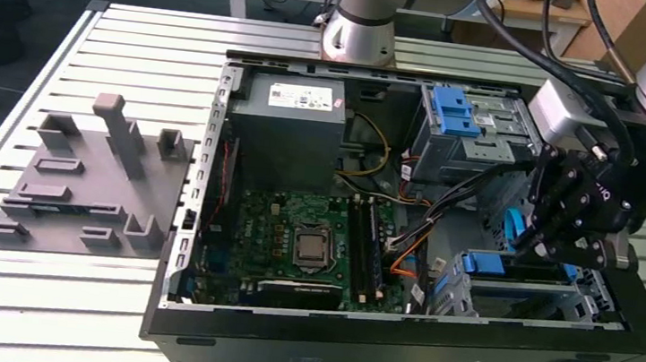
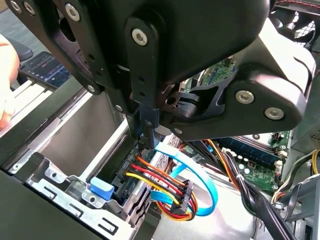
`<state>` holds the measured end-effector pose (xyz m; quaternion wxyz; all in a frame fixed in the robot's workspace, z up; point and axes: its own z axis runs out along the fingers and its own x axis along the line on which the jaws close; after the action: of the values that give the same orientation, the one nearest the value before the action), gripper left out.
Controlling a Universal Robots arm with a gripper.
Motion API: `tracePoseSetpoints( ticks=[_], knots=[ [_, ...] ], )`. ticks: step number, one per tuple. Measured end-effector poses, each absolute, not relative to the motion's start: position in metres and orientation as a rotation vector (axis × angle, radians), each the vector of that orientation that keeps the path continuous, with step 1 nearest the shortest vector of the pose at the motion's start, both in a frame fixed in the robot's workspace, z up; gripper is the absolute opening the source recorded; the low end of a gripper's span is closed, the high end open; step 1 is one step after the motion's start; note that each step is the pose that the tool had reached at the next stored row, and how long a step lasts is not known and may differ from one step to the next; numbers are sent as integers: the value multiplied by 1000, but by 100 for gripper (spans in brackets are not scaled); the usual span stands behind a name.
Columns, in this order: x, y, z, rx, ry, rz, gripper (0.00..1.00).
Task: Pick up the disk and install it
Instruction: 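Insert the second disk wire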
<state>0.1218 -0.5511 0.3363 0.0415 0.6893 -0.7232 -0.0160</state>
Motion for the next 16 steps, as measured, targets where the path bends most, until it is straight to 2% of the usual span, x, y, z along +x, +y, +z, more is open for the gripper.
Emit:
tracePoseSetpoints(
  ticks=[16],
  knots=[
    [126,-551,332,2108,-2217,-62,17]
  ],
)
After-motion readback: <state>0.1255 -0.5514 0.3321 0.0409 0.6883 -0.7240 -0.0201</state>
